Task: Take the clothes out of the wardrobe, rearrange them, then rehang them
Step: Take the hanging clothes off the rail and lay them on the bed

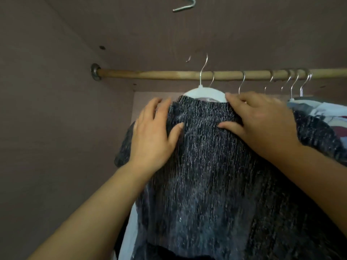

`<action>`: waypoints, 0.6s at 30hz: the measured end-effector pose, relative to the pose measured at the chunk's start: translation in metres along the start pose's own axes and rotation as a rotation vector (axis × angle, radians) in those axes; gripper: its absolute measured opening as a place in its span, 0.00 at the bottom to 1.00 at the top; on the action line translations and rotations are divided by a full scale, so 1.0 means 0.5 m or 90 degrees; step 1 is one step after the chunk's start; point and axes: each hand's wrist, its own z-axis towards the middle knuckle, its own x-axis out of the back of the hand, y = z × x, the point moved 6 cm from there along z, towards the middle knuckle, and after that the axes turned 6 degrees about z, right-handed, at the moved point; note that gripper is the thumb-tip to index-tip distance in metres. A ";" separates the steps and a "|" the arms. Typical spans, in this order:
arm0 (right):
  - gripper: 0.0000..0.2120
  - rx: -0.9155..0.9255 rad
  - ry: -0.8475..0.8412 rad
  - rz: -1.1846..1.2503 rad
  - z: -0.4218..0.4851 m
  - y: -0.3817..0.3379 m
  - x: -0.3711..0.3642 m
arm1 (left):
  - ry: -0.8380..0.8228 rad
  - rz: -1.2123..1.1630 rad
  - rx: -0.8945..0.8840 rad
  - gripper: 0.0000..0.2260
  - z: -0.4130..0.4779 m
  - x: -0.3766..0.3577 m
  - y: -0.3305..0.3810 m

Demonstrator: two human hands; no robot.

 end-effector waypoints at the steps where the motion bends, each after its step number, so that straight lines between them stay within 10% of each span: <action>1: 0.30 0.018 -0.012 0.010 -0.015 -0.016 0.004 | -0.005 0.007 -0.007 0.27 -0.011 0.006 0.002; 18: 0.28 0.055 -0.140 0.189 -0.312 -0.213 0.111 | -0.265 0.023 -0.006 0.37 -0.376 0.095 -0.004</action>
